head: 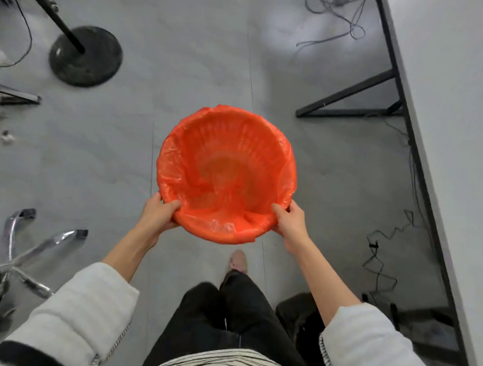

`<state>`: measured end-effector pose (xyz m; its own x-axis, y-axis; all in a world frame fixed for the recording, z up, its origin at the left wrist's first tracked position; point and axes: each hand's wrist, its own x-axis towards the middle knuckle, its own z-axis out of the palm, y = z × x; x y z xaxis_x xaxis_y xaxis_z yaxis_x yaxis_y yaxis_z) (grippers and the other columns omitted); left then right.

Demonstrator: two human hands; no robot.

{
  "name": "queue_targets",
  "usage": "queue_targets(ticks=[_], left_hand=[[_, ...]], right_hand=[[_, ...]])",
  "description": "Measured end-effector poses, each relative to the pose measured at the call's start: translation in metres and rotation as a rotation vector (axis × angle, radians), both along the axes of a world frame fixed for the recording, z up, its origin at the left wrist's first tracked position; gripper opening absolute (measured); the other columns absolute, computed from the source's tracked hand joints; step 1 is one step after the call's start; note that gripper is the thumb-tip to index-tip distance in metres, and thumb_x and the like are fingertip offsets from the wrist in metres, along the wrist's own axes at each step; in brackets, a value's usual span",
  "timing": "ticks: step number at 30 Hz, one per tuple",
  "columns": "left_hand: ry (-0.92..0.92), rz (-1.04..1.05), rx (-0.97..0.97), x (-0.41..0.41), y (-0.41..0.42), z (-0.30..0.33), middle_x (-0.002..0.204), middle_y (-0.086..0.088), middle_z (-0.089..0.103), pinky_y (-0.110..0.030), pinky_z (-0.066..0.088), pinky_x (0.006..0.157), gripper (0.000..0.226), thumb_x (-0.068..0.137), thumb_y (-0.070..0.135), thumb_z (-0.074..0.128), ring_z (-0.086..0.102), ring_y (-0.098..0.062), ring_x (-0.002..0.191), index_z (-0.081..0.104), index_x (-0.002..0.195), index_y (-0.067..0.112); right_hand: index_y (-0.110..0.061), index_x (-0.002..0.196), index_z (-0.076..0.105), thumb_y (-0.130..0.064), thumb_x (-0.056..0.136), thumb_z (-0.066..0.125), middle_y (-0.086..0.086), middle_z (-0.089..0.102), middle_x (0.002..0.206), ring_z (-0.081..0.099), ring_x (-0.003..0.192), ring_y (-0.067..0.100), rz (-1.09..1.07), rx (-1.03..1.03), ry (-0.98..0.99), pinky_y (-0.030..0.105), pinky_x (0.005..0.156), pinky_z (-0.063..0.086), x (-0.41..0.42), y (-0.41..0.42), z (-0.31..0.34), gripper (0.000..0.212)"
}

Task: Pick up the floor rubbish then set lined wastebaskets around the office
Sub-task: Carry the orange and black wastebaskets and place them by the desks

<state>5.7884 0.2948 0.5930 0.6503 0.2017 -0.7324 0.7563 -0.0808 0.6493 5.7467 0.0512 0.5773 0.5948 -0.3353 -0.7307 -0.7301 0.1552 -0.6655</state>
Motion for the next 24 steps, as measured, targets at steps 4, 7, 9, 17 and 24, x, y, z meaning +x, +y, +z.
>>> queue_targets(ticks=[4,7,9,17,24], left_hand=[[-0.016,0.013,-0.013,0.089,-0.001,0.016,0.091,-0.004,0.059,-0.028,0.054,0.056,0.026,0.086,0.003,0.051,0.060,-0.016,0.074,0.050,0.111,0.012],[0.007,0.034,-0.044,0.162,0.003,0.016,0.090,-0.004,0.060,-0.029,0.052,0.059,0.026,0.087,0.000,0.049,0.060,-0.016,0.075,0.050,0.110,0.011],[0.017,0.032,-0.064,0.216,0.006,0.013,0.090,-0.005,0.061,-0.030,0.053,0.058,0.025,0.087,0.000,0.049,0.061,-0.016,0.076,0.050,0.109,0.011],[-0.035,-0.036,-0.060,0.462,0.013,0.029,0.084,-0.002,0.060,-0.024,0.056,0.047,0.021,0.088,0.001,0.049,0.059,-0.014,0.071,0.051,0.108,0.010],[-0.028,-0.066,-0.081,0.640,0.010,0.040,0.095,-0.006,0.061,-0.030,0.054,0.060,0.023,0.089,0.002,0.050,0.061,-0.015,0.075,0.051,0.110,0.011]], right_hand=[[-0.018,0.078,0.055,-0.002,0.086,0.048,0.005,0.058,0.080,0.055,0.073,0.020,0.000,-0.016,-0.041,0.036,0.066,0.053,0.098,0.000,0.019,0.019],[-0.016,0.073,0.053,-0.002,0.084,0.048,0.003,0.054,0.073,0.052,0.070,0.020,0.039,-0.051,-0.036,0.038,0.067,0.052,0.176,0.000,0.027,0.018],[-0.015,0.070,0.051,-0.003,0.083,0.048,0.003,0.051,0.071,0.050,0.068,0.020,0.062,-0.057,-0.031,0.039,0.068,0.053,0.229,0.002,0.027,0.017],[-0.011,0.085,0.056,-0.003,0.085,0.047,0.010,0.060,0.087,0.059,0.079,0.024,-0.051,-0.045,-0.053,0.045,0.078,0.056,0.456,0.014,0.033,0.012],[-0.008,0.089,0.055,-0.003,0.086,0.047,0.010,0.061,0.089,0.061,0.081,0.025,-0.053,-0.042,-0.079,0.043,0.075,0.058,0.631,0.009,0.045,0.010]])
